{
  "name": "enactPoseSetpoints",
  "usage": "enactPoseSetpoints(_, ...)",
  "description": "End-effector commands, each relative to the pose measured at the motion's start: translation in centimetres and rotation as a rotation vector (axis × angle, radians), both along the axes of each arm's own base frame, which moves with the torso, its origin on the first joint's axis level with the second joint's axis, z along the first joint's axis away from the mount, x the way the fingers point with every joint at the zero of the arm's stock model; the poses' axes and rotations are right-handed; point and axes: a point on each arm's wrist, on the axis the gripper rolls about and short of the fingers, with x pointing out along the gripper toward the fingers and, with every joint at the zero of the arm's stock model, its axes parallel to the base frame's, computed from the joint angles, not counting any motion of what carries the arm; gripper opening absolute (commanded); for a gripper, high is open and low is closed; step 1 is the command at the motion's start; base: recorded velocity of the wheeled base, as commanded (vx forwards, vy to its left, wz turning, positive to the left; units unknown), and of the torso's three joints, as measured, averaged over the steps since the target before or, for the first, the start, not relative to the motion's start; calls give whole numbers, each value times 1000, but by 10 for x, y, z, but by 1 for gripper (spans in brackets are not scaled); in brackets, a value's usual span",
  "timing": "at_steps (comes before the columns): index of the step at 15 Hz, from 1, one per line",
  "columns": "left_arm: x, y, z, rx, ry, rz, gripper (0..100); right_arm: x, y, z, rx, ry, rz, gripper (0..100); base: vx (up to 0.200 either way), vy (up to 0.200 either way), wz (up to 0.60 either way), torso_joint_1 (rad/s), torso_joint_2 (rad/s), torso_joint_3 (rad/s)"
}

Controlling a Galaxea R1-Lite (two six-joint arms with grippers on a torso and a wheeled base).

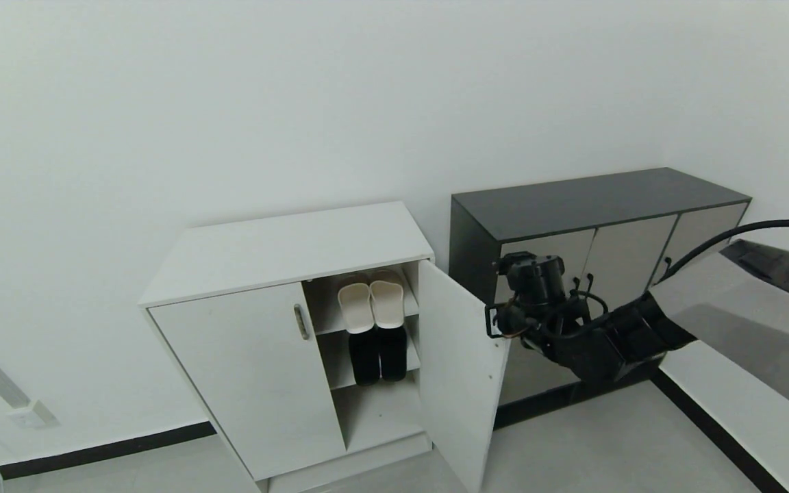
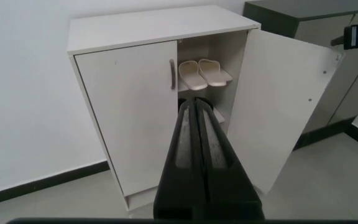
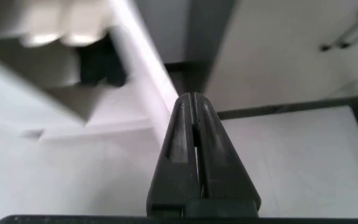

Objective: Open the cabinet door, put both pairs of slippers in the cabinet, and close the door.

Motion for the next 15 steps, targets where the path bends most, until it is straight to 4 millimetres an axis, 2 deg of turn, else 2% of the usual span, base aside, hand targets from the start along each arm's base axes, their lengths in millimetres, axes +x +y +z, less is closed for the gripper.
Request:
enactPoseSetpoints(1,0,0,0,-3,2,0,0,-37,15,28,21,-30,77,0,0,0,0,0,0,0)
enactPoseSetpoints(4,0,0,0,-4,2,0,0,-52,16,37,26,-38,96,0,0,0,0,0,0,0)
enactPoseSetpoints(8,0,0,0,-4,0,0,0,-60,11,30,16,-35,104,0,0,0,0,0,0,0)
enactPoseSetpoints(15,0,0,0,-3,2,0,0,-74,18,18,19,-37,139,0,0,0,0,0,0,0)
